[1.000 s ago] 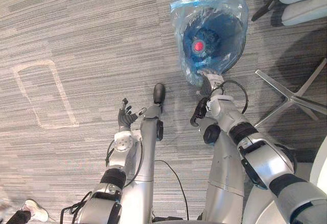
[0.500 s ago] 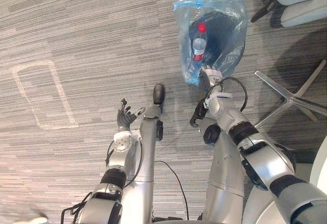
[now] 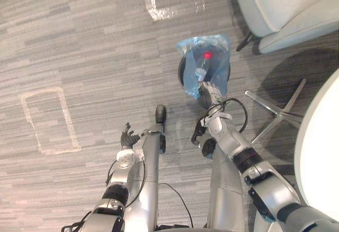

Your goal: Gather rubbish on tea table into small bin, then transfer packed bag to large trash can.

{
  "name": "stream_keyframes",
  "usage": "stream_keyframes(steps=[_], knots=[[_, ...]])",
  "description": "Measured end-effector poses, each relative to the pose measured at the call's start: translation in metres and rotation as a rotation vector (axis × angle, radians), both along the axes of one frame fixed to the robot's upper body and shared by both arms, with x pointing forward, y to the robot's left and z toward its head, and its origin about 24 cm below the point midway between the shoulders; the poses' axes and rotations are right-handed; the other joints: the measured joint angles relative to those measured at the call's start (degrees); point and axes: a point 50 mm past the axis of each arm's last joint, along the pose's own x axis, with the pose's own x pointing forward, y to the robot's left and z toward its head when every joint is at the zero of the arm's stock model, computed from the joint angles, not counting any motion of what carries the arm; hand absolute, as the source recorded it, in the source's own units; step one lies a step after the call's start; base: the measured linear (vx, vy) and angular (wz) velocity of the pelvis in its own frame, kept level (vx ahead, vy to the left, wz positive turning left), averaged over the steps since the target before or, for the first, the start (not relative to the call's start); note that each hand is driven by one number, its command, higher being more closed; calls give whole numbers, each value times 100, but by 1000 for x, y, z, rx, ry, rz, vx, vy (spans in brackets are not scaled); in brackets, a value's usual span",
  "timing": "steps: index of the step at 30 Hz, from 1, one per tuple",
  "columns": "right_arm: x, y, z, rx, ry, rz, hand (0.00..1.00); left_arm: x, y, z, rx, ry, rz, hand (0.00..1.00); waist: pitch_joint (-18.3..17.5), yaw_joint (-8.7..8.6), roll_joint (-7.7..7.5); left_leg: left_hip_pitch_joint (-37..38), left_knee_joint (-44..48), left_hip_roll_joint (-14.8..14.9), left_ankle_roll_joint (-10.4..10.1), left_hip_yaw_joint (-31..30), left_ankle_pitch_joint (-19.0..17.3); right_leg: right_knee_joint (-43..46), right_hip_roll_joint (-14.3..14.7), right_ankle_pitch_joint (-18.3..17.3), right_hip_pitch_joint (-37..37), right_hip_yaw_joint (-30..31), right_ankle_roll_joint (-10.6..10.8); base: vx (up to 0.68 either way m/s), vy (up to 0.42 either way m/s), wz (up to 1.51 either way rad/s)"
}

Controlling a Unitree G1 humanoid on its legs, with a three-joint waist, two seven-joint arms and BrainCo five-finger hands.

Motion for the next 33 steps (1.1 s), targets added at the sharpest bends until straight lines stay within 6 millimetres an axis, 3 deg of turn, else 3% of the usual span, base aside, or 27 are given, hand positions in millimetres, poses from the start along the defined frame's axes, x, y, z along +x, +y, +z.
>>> stream_keyframes(steps=[4, 5, 8, 11, 14, 21, 25, 29, 30, 31, 33], knots=[[-28, 10, -14, 111, 50, 60, 100, -20, -2, -18, 15, 83, -36, 0, -251, -105, -250, 887, -376, 36, -12, 44, -24, -493, 112, 21, 902, -5, 35, 92, -10, -11], [-39, 15, -15, 133, 57, 106, 100, -29, -2, -25, 18, 122, -54, 0, -333, -165, -350, 1265, -517, 77, -15, 68, -37, -729, 181, 49, 1308, -7, 56, 94, -20, -13], [-62, 18, -4, 221, 23, 179, 100, -50, -4, -42, 29, 215, -76, 0, -564, -208, -444, 2012, -917, 115, -18, 170, -71, -1253, 291, 147, 2048, 34, 87, 161, -22, -20], [-74, 19, -6, 270, 28, 218, 100, -73, -5, -59, 33, 306, -106, 0, -960, -242, -428, 2501, -1289, 116, -30, 193, -18, -1805, 392, 345, 2573, 71, 70, 165, 4, -13], [-73, 19, -15, 270, 85, 234, 100, -86, 0, -69, 52, 372, -115, 0, -1186, -258, -416, 3002, -1724, 116, -34, 168, 68, -2465, 526, 594, 3174, 77, 75, 157, 9, -6], [-71, 9, -24, 317, 163, 227, 100, -87, 2, -69, 123, 390, -193, 0, -1400, -324, -259, 3689, -2426, 1, 1, 193, 311, -3500, 594, 1034, 3983, 158, 193, 74, 38, -3], [-71, 5, -27, 387, 241, 291, 100, -67, -4, -43, 133, 219, -225, 0, -1681, -319, -108, 4180, -2972, -83, 29, 265, 482, -3815, 574, 1164, 4303, 291, 249, -5, 40, -11], [-72, 1, -28, 413, 284, 340, 100, -51, -8, -16, 134, 71, -241, 0, -1839, -330, -102, 4468, -3306, -95, 27, 310, 599, -3921, 590, 1219, 4428, 383, 248, 0, 22, -13], [-72, -3, -29, 415, 300, 349, 100, -40, -13, 7, 133, -37, -256, 0, -1853, -333, -109, 4531, -3380, -99, 15, 304, 625, -3983, 597, 1242, 4494, 388, 251, 1, 10, -6], [-72, -4, -29, 410, 304, 353, 100, -36, -15, 17, 132, -85, -261, 0, -1871, -333, -111, 4540, -3409, -100, 4, 303, 634, -3995, 599, 1252, 4491, 392, 253, 3, 12, -5], [-72, -9, -31, 411, 333, 370, 100, -25, -24, 67, 118, -337, -303, 0, -1900, -338, -95, 4659, -3531, -109, 37, 296, 722, -4006, 614, 1279, 4548, 410, 251, 12, 11, -5]])
